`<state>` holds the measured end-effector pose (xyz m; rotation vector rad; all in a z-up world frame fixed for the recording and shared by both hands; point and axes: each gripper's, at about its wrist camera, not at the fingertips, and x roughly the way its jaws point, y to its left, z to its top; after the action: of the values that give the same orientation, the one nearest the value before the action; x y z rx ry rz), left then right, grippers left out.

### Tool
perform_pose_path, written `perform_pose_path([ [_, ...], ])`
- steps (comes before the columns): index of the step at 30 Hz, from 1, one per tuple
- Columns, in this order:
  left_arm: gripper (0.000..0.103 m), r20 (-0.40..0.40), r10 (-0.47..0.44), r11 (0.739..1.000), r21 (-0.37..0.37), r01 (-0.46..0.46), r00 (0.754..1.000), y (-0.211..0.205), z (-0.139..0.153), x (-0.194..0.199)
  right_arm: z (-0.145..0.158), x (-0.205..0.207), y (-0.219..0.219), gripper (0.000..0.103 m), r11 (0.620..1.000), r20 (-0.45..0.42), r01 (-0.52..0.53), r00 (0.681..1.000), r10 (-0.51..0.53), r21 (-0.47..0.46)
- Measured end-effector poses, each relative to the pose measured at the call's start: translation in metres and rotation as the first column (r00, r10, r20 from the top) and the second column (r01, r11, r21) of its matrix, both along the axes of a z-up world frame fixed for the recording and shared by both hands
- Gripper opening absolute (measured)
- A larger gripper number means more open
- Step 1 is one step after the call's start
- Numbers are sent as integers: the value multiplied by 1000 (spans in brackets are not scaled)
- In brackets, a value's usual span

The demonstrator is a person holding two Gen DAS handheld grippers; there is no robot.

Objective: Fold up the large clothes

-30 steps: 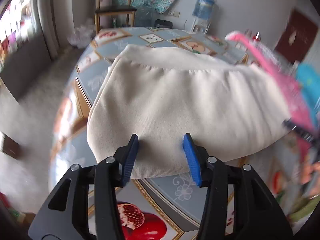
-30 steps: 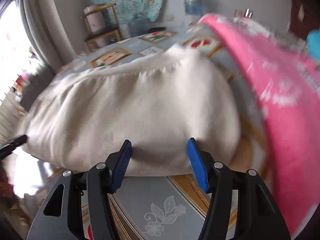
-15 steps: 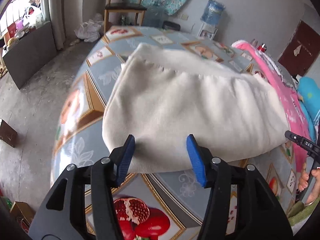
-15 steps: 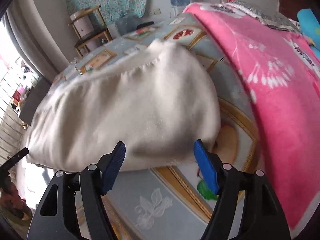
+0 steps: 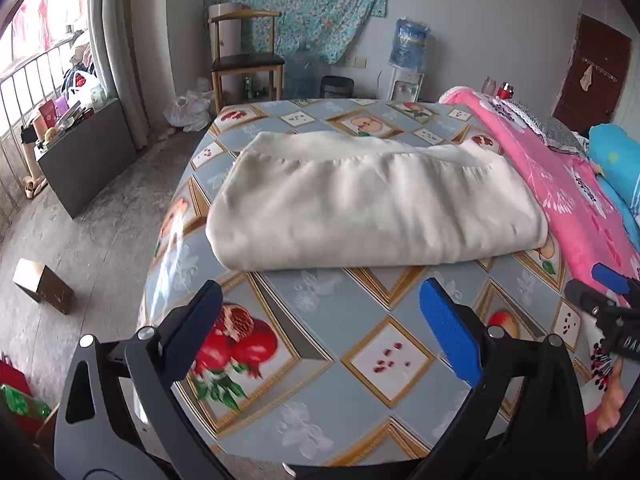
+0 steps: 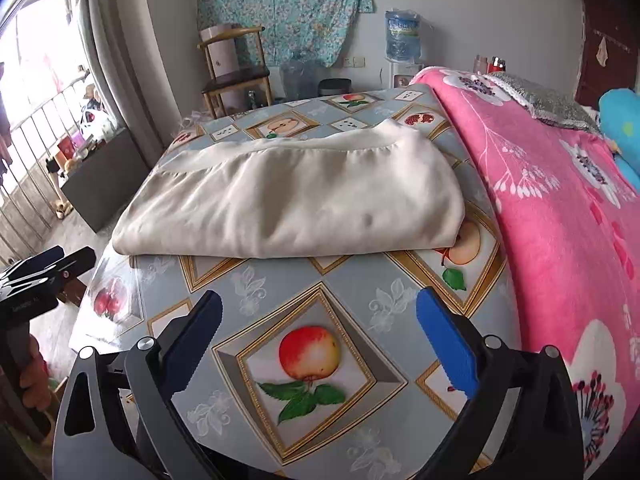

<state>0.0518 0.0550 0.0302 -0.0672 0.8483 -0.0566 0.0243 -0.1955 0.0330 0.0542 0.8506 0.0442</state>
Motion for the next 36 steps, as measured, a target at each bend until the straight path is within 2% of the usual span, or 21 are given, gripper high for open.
perform_pose_path([
  [2,96,-2,-1,1000,17,1,1000,-8,1,-3,2,-4,9,96,999,13,16,1000,-16,-41],
  [6,96,26,-10,995,101,8,1000,-24,9,-6,8,-8,17,96,994,27,42,999,-40,-96],
  [11,95,82,57,986,154,-69,995,-29,22,-7,14,-6,23,96,990,33,63,998,-59,-128],
  [14,95,75,50,988,141,-61,996,-31,25,-4,19,-6,26,96,987,50,78,996,-72,-137],
  [20,95,-12,43,991,124,-41,999,-37,16,4,22,-5,30,97,985,56,84,995,-77,-153],
  [26,95,-68,40,994,102,-32,997,-42,7,5,14,-1,27,97,990,0,85,996,-86,-116],
  [36,95,-86,15,994,110,-6,996,-50,2,3,5,1,24,97,991,-47,87,995,-92,-99],
])
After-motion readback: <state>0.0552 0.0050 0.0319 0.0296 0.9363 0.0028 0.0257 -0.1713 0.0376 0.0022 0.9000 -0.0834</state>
